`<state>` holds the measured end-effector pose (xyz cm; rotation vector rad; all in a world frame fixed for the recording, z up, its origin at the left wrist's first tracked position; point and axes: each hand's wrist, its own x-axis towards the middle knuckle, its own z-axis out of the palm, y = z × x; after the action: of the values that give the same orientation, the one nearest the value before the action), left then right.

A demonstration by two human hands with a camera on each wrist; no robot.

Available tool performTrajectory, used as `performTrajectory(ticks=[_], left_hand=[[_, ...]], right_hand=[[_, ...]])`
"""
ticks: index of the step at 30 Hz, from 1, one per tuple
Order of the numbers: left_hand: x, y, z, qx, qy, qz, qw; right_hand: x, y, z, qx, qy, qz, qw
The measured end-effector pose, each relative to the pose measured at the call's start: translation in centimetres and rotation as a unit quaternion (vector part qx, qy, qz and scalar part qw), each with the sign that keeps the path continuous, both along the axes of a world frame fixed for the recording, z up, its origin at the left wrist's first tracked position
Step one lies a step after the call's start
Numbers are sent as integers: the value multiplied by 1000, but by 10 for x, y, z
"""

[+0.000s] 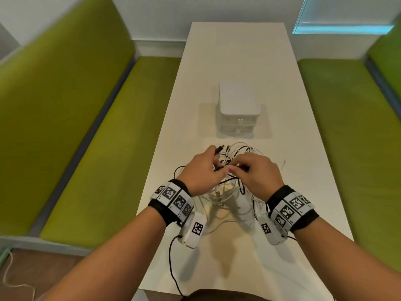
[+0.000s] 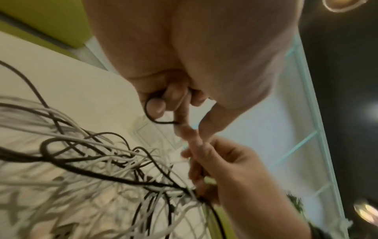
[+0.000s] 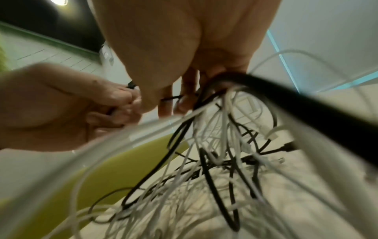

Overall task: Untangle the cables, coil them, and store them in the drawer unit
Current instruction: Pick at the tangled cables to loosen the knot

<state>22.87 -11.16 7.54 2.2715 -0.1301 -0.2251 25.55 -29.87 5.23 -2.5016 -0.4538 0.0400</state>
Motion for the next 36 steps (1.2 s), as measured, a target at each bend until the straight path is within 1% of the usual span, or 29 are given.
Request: performTrajectory(ticks=[2,5,6,7,8,9,10,11,12,13,14,15,16,18,19,20,22,24,25,26,27,28,30,32,34,36], left_hand=[[5,1,6,-36,-28,28,999],[6,4,16,-88,-84,83,989],[6,6,17,-79,-94,94,988],[7,7,16,-49,-98,95,989],[8,8,13,1,-94,87,992],[8,9,6,61,-84,74,992],[7,10,-1,119,-68,59,989],[6,10,-8,161,-48,51,984],[4,8,-14,182,-27,49,982],[3,5,-17,190,-10,50,981],[2,3,-19,189,-3,56,980],[1,0,-18,189,-15,64,980],[0,-2,-16,184,-41,70,980],[-1,-6,-14,143,-99,54,983],[-2,-9,-13,113,-101,33,988],[-4,-13,-11,89,-87,10,992],[-5,-21,-9,84,-39,-14,996],[-3,-22,-8,64,-16,12,998],[-1,-19,-6,43,-17,32,998],[1,-14,-2,22,-28,50,998],[2,-10,2,0,-43,66,997],[4,-5,7,-25,-61,80,995],[4,0,15,-71,-88,99,989],[1,1,17,-92,-104,108,984],[-3,2,13,-104,-97,127,982],[-5,9,4,-84,-81,152,981]], right_hand=[[10,-10,-1,-47,41,22,998],[25,-26,-3,-111,140,60,982],[27,-29,-5,-121,160,71,977],[28,-32,-6,-134,160,76,975],[29,-33,-7,-152,135,73,976],[29,-33,-7,-162,86,68,981],[28,-33,-6,-146,26,67,987],[27,-33,-4,-93,-34,74,992],[24,-32,0,-22,-74,86,993],[21,-31,4,43,-88,98,990],[19,-29,8,79,-82,100,988],[16,-26,10,78,-63,96,990],[15,-24,11,36,-44,87,995],[18,-21,9,-104,-10,72,992],[21,-20,8,-153,2,70,986],[22,-18,8,-169,5,75,983],[21,-13,11,-132,-22,88,987],[19,-11,15,-55,-45,63,995],[19,-12,16,-27,-38,42,998],[19,-15,16,-26,-19,28,999],[20,-19,14,-53,6,26,998],[21,-22,9,-98,33,33,994],[21,-26,-2,-170,62,50,982],[19,-24,-10,-189,69,49,978],[20,-20,-13,-198,72,31,977],[25,-19,-9,-199,58,18,978]])
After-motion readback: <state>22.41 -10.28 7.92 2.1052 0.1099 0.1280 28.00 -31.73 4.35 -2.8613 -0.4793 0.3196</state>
